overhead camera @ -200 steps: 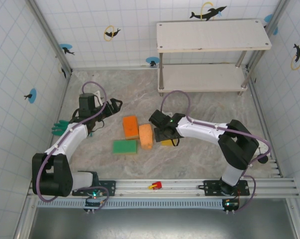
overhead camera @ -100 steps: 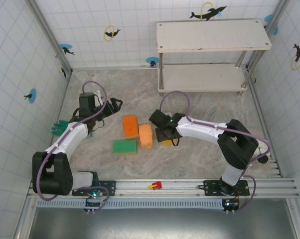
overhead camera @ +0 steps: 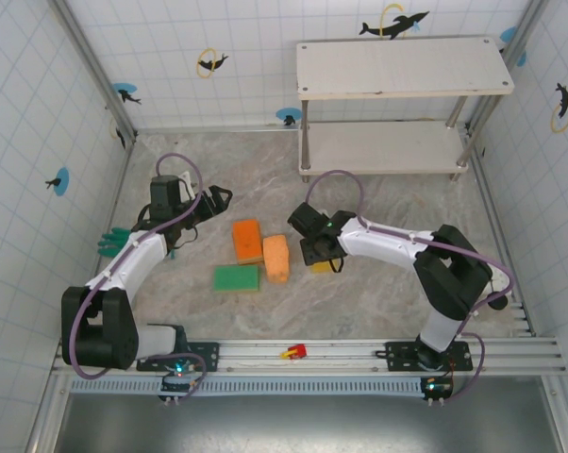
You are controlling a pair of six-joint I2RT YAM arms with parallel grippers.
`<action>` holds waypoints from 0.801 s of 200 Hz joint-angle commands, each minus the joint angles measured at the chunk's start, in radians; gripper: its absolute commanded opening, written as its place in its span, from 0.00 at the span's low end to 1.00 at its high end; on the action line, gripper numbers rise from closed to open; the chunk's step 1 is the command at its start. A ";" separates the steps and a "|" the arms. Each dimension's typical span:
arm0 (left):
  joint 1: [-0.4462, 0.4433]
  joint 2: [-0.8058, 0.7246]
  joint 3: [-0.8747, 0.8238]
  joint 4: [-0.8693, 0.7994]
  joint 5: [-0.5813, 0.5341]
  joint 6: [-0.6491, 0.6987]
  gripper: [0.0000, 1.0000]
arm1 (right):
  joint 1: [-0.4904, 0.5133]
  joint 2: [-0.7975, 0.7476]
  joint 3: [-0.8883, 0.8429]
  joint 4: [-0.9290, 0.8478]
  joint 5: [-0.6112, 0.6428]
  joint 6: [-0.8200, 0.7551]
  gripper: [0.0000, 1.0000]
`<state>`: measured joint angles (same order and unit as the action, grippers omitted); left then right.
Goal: Place and organize the cleaning sponges onto the shelf
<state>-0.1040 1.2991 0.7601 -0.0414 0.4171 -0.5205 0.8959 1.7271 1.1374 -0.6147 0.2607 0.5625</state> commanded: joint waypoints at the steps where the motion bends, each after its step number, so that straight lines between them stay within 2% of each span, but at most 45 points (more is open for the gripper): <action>1: -0.003 0.015 0.026 -0.006 0.022 0.013 0.98 | -0.019 -0.035 -0.019 -0.005 0.017 -0.036 0.65; 160: -0.004 0.034 0.024 0.007 0.033 0.008 0.98 | -0.236 -0.009 0.021 0.015 0.052 -0.224 0.62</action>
<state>-0.1040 1.3281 0.7601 -0.0380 0.4347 -0.5209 0.6865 1.7229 1.1374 -0.6041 0.3054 0.3843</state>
